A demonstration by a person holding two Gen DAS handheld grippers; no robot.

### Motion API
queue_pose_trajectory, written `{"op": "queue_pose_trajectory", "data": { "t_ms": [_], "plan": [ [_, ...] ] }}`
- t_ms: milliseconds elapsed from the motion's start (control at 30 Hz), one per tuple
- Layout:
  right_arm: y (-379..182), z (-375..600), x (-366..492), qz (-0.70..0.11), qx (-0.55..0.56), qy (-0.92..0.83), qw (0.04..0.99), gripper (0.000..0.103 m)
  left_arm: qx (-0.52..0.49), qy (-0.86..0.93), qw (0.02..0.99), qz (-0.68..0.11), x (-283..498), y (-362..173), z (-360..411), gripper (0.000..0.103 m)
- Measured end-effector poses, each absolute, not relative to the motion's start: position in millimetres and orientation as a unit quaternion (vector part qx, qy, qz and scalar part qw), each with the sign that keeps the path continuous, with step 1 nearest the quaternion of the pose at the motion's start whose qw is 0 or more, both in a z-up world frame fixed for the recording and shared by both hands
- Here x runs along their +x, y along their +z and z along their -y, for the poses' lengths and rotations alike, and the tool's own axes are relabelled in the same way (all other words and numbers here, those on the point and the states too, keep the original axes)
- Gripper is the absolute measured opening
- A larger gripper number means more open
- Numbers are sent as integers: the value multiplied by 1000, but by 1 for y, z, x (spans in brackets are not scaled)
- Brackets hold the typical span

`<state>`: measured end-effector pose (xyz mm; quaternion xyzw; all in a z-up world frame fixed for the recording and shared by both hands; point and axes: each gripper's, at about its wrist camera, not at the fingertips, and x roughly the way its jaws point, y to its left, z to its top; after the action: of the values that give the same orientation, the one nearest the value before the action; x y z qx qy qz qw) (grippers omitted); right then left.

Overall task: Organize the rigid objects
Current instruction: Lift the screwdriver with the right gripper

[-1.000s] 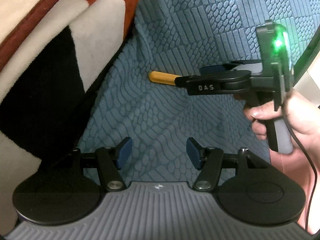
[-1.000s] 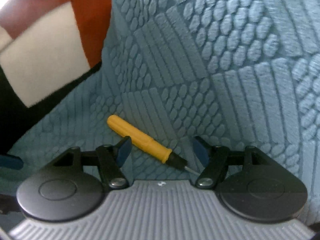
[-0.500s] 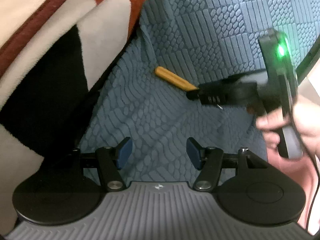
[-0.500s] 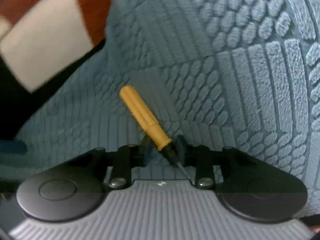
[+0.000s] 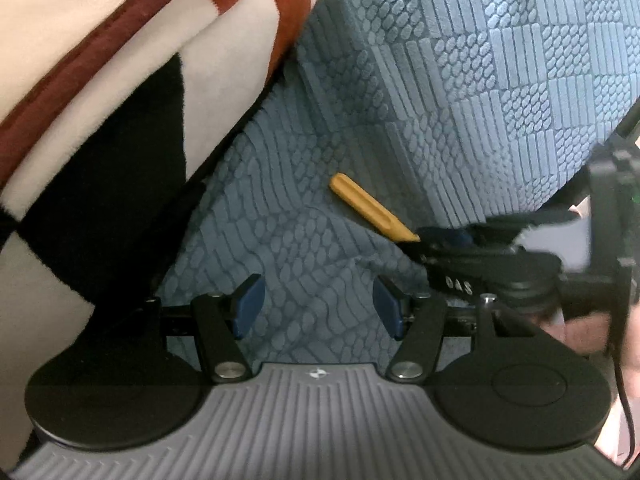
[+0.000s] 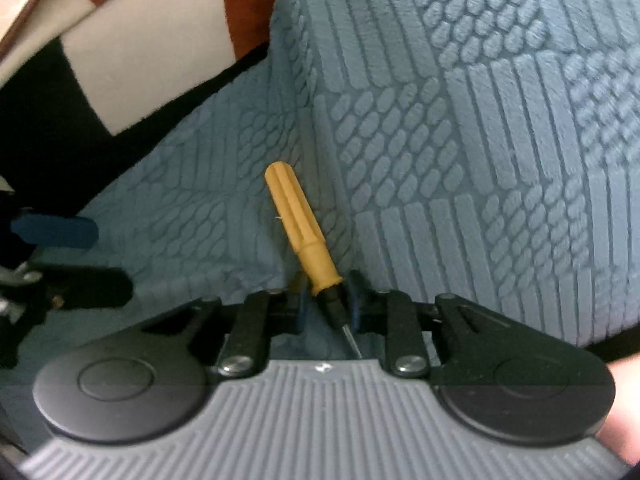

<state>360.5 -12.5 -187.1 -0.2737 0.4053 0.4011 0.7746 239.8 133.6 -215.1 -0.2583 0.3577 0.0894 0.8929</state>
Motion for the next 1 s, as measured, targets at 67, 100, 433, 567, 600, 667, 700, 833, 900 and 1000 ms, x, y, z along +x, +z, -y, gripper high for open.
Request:
{"op": "queue_pose_trajectory", "data": {
  "t_ms": [67,100,433,567,600,667,700,833,900,1000],
  "plan": [
    [-184,20,353,-409,-263,394,780,24,-265,90,890,-360,239,-216,-136,66],
    [-182,24,348,-409,-258,388,784,24,-269,90,888,-362,238,-216,-137,66],
    [-144,63,312,-381,-207,333,838,24,-270,86,890,-358,232,-209,-138,66],
    [-143,69,306,-368,-193,318,853,23,-268,86,891,-356,230,-207,-133,66],
    [-141,71,303,-363,-186,317,856,22,-267,87,892,-355,229,-205,-132,66],
    [-137,73,304,-359,-167,317,862,22,-265,85,894,-352,228,-203,-129,66],
    [-137,70,303,-356,-165,316,864,22,-263,85,895,-350,227,-201,-126,66],
    [-126,75,296,-350,-145,320,868,21,-263,84,896,-348,223,-197,-120,66],
    [-125,78,293,-348,-135,318,871,21,-261,83,897,-347,222,-196,-118,66],
    [-128,84,288,-356,-116,310,874,21,-260,81,897,-347,218,-195,-117,66]
  ]
}}
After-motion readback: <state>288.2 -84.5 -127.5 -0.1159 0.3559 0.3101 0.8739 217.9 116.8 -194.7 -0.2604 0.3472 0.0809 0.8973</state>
